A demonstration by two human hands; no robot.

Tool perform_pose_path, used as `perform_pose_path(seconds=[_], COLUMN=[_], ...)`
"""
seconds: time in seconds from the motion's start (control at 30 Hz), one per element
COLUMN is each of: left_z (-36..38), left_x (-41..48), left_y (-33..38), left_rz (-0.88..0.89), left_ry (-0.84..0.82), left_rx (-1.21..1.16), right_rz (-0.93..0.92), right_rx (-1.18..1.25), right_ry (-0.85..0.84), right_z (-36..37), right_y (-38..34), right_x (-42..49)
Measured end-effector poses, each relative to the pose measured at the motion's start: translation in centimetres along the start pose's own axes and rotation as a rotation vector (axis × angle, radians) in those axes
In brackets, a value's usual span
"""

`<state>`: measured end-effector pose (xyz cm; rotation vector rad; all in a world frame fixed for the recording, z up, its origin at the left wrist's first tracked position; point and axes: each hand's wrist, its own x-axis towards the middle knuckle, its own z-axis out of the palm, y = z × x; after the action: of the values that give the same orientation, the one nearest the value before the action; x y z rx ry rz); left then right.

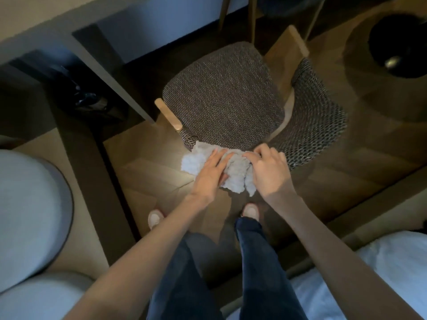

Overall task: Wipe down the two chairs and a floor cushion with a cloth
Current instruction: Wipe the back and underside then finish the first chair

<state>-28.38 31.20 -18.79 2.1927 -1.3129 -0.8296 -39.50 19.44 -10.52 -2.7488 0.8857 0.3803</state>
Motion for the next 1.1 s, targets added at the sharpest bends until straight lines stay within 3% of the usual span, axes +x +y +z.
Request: perform_pose_path(seconds=[0.13,0.23,0.57,0.7,0.8,0.9,1.1], left_z=[0.5,0.9,3.1,4.1,4.6,4.1,4.9], left_x=[-0.6,-0.7,2.4,2.9,3.3,4.3,7.8], left_y=[4.3,7.2,14.8,15.0,15.2,16.4,20.8], left_rz=[-0.125,-0.034,-0.041,-0.069,-0.043,-0.043,-0.1], left_ry=[0.026,0.054,0.245,0.274,0.281,0.286,0.271], left_rx=[-0.15,0.01,0.585,0.711,0.788,0.789,0.72], right_rz=[-0.089,-0.091,0.028,-0.013,-0.019,-0.01,0.002], right_rx=[0.051,0.079,0.256,0.218,0.264,0.328,0.392], right_ry=[0.012,0.027,0.107,0.077,0.173,0.265,0.293], right_z=[-2.0,-3.4,-5.5,-5.6,-5.4,-5.0,-4.4], right_y=[4.2,7.6,13.7,14.3,14.7,15.6,20.5], right_x=[-1.0,-1.5,-1.4,-0.8,-1.2,-1.0,1.2])
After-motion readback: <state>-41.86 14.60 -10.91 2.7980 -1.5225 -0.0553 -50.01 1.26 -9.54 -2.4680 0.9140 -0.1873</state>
